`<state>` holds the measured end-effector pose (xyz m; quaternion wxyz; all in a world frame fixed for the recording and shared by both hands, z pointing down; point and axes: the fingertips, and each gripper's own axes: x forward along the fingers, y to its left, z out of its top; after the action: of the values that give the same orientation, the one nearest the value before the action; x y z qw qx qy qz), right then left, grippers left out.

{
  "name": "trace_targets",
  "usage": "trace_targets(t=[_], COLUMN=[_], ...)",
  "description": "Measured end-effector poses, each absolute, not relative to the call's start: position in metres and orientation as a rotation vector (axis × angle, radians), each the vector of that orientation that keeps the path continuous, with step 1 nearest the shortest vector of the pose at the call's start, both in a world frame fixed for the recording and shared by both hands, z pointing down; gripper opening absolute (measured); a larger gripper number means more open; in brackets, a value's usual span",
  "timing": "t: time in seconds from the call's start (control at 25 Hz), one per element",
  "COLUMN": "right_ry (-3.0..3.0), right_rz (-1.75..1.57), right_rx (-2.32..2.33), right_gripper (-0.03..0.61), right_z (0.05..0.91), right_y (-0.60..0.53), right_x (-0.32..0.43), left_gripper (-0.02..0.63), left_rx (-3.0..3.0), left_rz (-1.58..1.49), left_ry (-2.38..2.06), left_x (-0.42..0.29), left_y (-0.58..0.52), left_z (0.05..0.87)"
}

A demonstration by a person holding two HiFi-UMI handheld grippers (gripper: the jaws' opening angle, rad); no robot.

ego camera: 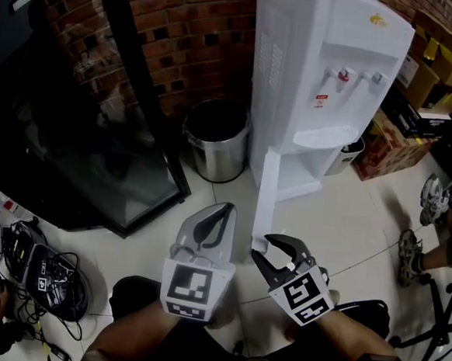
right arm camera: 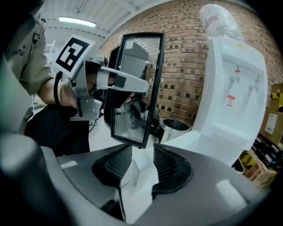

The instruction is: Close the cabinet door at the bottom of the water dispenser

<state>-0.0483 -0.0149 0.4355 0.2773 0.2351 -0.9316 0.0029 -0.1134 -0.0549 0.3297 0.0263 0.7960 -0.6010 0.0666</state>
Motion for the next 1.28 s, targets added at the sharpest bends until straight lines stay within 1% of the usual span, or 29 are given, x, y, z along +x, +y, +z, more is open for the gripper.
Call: trace_targets(t=[0.32,0.4,0.48,0.64,1.28], right_ry=[-2.453,-2.44,-2.431,-2.415,-2.337], right_rz=[0.012,-0.012,-0.021,0.019,0.284], right_rx=[0.593,0.59,0.596,0.613,0.866], right_gripper=[0.147,0.138,0.106,0.106,0.11], right_z=[0.456,0.459,0.459,0.459,0.456], right_y=[-0.012,-0.012,-0.013,-0.013,-0.037], right_x=[-0.051,-0.052,-0.05,-0.041,0.06], left_gripper=[0.0,0.0,0.0,0.002,0.0], left_rx=[2.496,2.492,2.486,2.5,2.662], left_rz=[0.244,0.248,0.247,0.232,0.186], left_ry=[-1.85,-1.854,-1.858,-1.846,-1.62], left_x=[-0.108,-0.109,-0.111,-0.104,-0.017], left_y=[-0.053,-0.053,-0.053,-0.056,-0.083], left_z=[0.333,0.334,0.334,0.33,0.318])
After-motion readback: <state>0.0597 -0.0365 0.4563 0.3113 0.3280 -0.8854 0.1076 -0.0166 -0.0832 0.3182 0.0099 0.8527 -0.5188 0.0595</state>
